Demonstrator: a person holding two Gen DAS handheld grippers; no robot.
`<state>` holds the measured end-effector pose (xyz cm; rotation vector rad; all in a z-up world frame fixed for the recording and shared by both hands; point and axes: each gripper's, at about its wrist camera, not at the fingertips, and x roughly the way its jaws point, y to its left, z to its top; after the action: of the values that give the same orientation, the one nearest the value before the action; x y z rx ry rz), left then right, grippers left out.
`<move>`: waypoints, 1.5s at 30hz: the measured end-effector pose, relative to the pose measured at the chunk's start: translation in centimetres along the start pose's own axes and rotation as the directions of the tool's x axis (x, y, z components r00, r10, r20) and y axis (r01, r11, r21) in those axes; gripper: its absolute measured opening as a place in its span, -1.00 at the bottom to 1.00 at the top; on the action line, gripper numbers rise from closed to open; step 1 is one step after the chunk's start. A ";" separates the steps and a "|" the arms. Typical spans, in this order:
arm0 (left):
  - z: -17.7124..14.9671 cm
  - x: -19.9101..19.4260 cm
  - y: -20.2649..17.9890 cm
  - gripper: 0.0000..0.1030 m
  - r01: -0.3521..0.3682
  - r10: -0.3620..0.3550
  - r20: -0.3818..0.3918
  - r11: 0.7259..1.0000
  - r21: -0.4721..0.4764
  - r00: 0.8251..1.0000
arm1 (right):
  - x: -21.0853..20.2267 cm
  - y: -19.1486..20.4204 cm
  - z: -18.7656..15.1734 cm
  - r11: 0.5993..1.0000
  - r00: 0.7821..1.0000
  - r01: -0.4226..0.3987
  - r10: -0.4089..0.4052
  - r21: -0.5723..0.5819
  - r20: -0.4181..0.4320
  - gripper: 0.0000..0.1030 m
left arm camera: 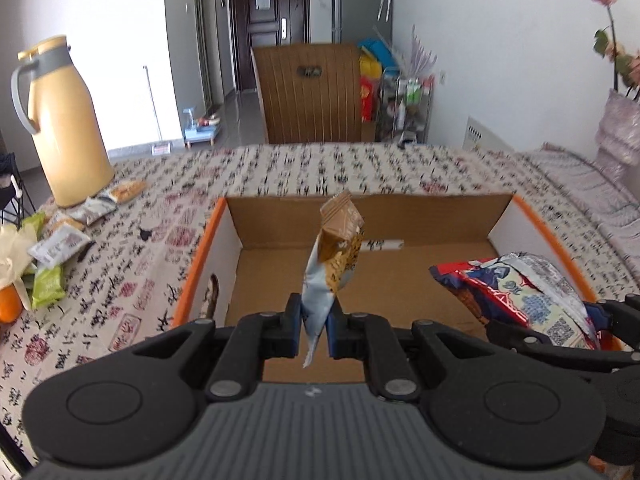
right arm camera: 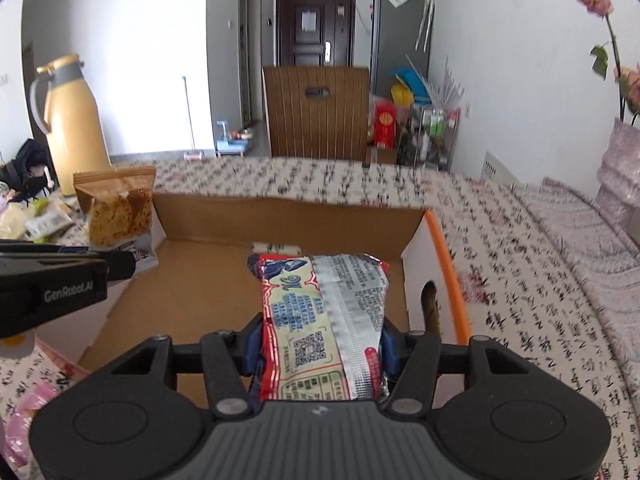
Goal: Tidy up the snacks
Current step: 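Open both grippers to drop the packets into the box, then move both tools back toward the snack pile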
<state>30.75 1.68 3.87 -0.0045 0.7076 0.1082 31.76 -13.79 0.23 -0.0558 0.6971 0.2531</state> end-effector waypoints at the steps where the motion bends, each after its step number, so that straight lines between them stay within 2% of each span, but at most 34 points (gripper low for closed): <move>1: -0.2 0.3 0.0 -0.75 -0.002 0.002 -0.008 1.000 0.001 1.000 | 0.3 0.0 -0.1 1.000 1.000 -0.003 0.003 0.004 -0.009 0.05; 3: -0.3 0.6 -0.1 -0.74 0.001 0.000 -0.022 1.000 0.004 1.000 | 0.8 0.0 -0.4 1.000 1.000 -0.006 0.006 0.007 -0.022 0.07; 5: -0.4 0.8 -0.1 -0.64 -0.007 0.007 -0.026 1.000 0.006 1.000 | 0.9 -0.3 -0.5 1.000 0.999 -0.012 0.012 0.010 -0.030 0.12; 8: -0.4 0.5 -0.1 -0.05 -0.015 0.015 -0.012 1.000 0.008 1.000 | 0.5 -0.3 -0.7 1.000 1.000 -0.015 0.015 0.016 -0.023 0.25; 10: -0.4 0.1 -0.2 0.49 -0.029 0.029 0.010 1.000 0.011 1.000 | 0.4 -0.6 -0.7 1.000 1.000 -0.021 0.021 0.023 -0.019 0.33; 12: -0.4 -0.5 -0.2 0.72 -0.028 0.028 0.027 1.000 0.012 0.999 | 0.0 -0.9 -0.7 0.999 1.000 -0.022 0.022 0.031 -0.008 0.58; 13: -0.4 -0.8 -0.2 0.92 -0.028 0.028 0.031 1.000 0.010 0.999 | -0.3 -1.0 -0.8 0.999 1.000 -0.021 0.021 0.033 -0.001 0.64; 14: -0.4 -1.1 -0.2 1.00 -0.030 0.030 0.037 1.000 0.007 0.999 | -0.5 -1.0 -0.9 0.999 1.000 -0.021 0.021 0.036 0.002 0.72; 19: -0.6 -2.5 -0.1 1.00 -0.002 0.002 0.059 1.000 0.006 0.998 | -1.7 -1.7 -1.3 0.998 1.000 -0.020 0.019 0.055 0.020 0.90; 31: -2.4 -5.5 -0.2 1.00 0.034 -0.034 0.062 0.999 -0.004 0.998 | -5.9 -2.7 -3.7 0.996 0.997 -0.016 0.010 0.082 0.071 0.92; 45: -6.0 -9.2 0.3 1.00 0.117 -0.115 0.068 0.993 -0.032 0.991 | -10.9 -3.4 -7.6 0.994 0.994 -0.015 0.003 0.111 0.112 0.93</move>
<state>19.88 0.88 5.29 -0.0758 0.6382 0.0092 19.81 -20.38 1.33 0.0682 0.5996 0.2236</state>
